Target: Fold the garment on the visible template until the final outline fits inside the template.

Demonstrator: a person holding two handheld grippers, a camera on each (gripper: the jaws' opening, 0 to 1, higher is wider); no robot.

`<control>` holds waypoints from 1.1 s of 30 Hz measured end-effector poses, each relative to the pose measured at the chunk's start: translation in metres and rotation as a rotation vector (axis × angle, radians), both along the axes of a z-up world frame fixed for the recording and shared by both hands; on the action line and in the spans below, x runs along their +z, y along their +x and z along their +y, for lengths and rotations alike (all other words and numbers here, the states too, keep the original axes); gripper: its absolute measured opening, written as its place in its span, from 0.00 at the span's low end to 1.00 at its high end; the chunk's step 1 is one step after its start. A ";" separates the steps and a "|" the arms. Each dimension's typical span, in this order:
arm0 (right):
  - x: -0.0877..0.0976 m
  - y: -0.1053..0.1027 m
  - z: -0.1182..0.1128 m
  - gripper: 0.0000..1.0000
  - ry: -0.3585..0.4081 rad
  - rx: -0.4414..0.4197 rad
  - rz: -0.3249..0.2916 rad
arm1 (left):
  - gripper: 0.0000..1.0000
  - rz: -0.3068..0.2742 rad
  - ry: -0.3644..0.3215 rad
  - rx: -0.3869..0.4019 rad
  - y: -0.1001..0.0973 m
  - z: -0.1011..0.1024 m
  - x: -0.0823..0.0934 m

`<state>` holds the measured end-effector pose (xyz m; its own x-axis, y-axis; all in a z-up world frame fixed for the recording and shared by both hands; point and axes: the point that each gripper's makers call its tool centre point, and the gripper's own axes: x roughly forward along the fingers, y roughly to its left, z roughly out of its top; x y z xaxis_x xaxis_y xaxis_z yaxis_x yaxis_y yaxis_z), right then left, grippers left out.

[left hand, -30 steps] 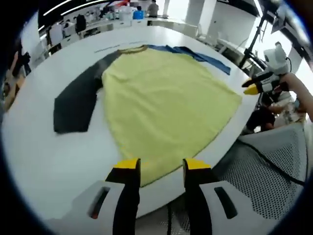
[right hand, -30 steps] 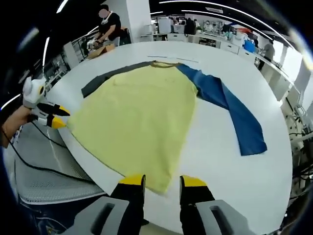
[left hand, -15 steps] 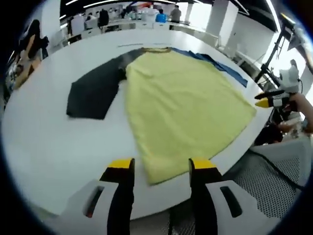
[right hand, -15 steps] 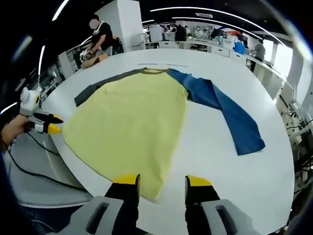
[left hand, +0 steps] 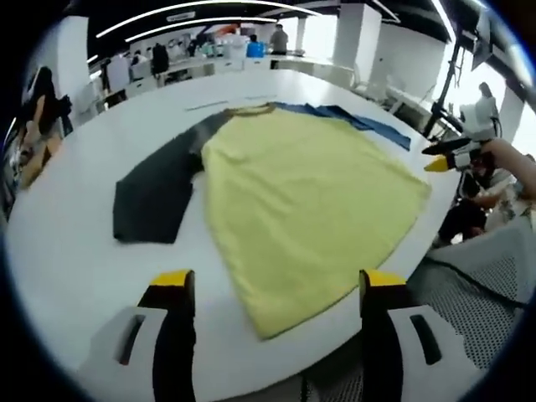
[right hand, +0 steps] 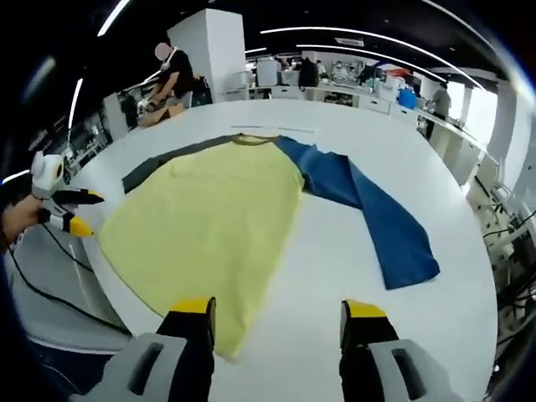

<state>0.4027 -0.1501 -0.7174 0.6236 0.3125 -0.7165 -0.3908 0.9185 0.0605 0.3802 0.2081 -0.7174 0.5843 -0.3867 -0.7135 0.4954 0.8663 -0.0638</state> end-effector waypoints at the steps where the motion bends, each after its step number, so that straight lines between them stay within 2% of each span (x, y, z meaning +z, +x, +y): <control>1: 0.001 0.002 -0.001 0.60 0.005 -0.001 -0.008 | 0.81 -0.007 0.008 -0.005 0.001 0.000 0.001; 5: 0.003 0.014 -0.014 0.60 -0.003 -0.002 -0.034 | 0.89 -0.026 0.017 -0.033 0.002 -0.003 0.005; 11: 0.007 0.033 -0.033 0.58 -0.003 -0.001 -0.083 | 0.96 -0.053 0.005 -0.056 0.005 -0.008 0.012; 21: -0.004 0.052 -0.057 0.56 -0.036 0.036 -0.111 | 0.99 -0.101 -0.042 -0.069 0.011 -0.016 0.026; 25: -0.011 0.055 -0.064 0.52 -0.057 0.044 -0.099 | 0.99 -0.117 -0.053 -0.067 0.013 -0.016 0.030; 29: -0.021 0.061 -0.077 0.43 -0.051 0.012 -0.075 | 0.99 -0.143 -0.070 -0.074 0.015 -0.018 0.036; 33: -0.027 0.063 -0.085 0.40 -0.073 0.012 -0.053 | 0.99 -0.165 -0.075 -0.088 0.016 -0.019 0.041</control>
